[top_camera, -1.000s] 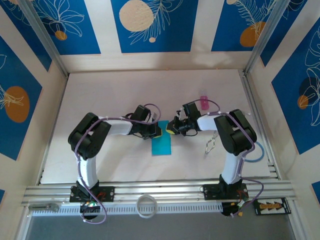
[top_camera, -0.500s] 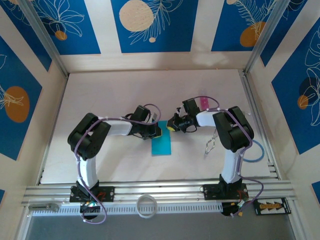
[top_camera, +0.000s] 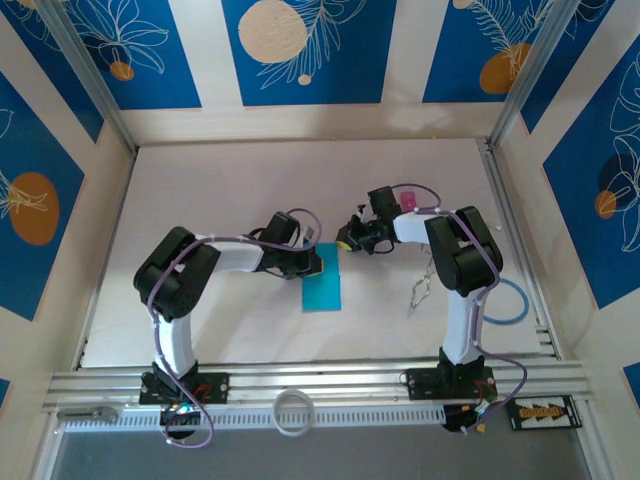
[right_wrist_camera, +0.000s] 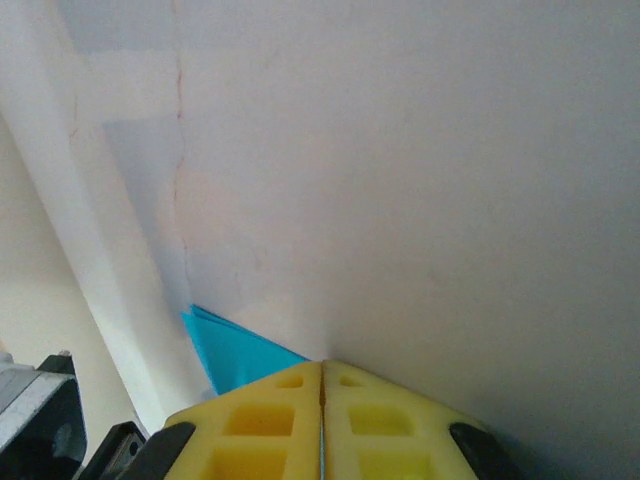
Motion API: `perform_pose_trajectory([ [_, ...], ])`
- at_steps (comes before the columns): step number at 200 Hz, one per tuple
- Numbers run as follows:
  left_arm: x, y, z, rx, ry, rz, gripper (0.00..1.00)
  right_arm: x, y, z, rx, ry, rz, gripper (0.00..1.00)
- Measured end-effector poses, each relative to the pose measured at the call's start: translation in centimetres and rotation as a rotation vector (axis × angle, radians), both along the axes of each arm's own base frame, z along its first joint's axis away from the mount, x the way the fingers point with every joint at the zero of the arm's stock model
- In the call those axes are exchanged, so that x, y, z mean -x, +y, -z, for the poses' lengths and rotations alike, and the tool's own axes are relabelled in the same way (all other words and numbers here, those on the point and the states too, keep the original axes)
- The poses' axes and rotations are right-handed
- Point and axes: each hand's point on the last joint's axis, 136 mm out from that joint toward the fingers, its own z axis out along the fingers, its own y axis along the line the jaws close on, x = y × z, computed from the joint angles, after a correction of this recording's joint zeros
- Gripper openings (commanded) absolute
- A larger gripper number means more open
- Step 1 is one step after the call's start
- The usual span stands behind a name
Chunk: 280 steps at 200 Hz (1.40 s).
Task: Fold a paper plane with a square sheet of paper (pick it up from the middle)
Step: Third fold the triangle at the center of the table.
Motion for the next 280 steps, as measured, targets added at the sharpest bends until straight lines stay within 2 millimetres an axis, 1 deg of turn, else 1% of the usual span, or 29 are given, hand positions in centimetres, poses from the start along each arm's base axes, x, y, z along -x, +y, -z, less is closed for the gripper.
perform_pose_trajectory([
  [14,0.0,0.0,0.0,-0.002,-0.002,-0.001,0.00,-0.2,-0.1,0.0,0.015,0.006,0.004,0.10],
  [53,0.0,0.1,0.0,-0.005,-0.003,-0.005,0.00,-1.6,-0.6,-0.2,0.083,-0.038,0.015,0.11],
  [75,0.0,0.3,-0.1,-0.008,-0.003,-0.013,0.00,-1.4,-0.9,-0.8,0.118,-0.058,0.003,0.13],
  [85,0.1,0.4,-0.2,-0.011,-0.002,-0.018,0.01,-1.1,-1.1,-1.6,0.133,-0.072,-0.004,0.13],
  [104,0.2,0.7,-0.3,-0.021,0.007,-0.038,0.08,-0.2,-0.7,-4.4,0.136,-0.140,-0.027,0.14],
  [120,0.4,1.0,-0.7,-0.026,0.006,-0.052,0.13,1.6,0.0,-6.4,0.126,-0.188,-0.060,0.14],
  [134,0.6,1.3,-1.6,-0.013,0.000,-0.068,0.16,3.6,0.6,-7.0,0.119,-0.201,-0.092,0.14],
  [147,0.9,1.5,-2.6,0.005,-0.010,-0.081,0.18,5.4,1.1,-6.5,0.117,-0.186,-0.124,0.14],
  [177,0.9,2.2,-4.8,0.038,-0.045,-0.101,0.21,9.8,1.8,-3.5,0.138,-0.097,-0.189,0.14],
  [198,1.4,3.0,-5.1,0.038,-0.045,-0.110,0.24,11.7,2.2,-2.3,0.144,-0.056,-0.210,0.13],
  [218,2.1,4.0,-4.2,0.020,-0.023,-0.118,0.30,12.0,2.3,-2.0,0.137,-0.047,-0.204,0.13],
  [247,3.4,5.3,-2.6,-0.023,0.030,-0.124,0.31,11.7,2.6,-2.1,0.121,-0.058,-0.202,0.13],
  [260,3.7,5.5,-2.4,-0.034,0.037,-0.117,0.32,11.7,2.6,-1.6,0.123,-0.046,-0.203,0.13],
  [280,4.0,5.7,-2.1,-0.045,0.049,-0.110,0.33,12.0,2.3,-0.3,0.147,-0.006,-0.204,0.11],
])
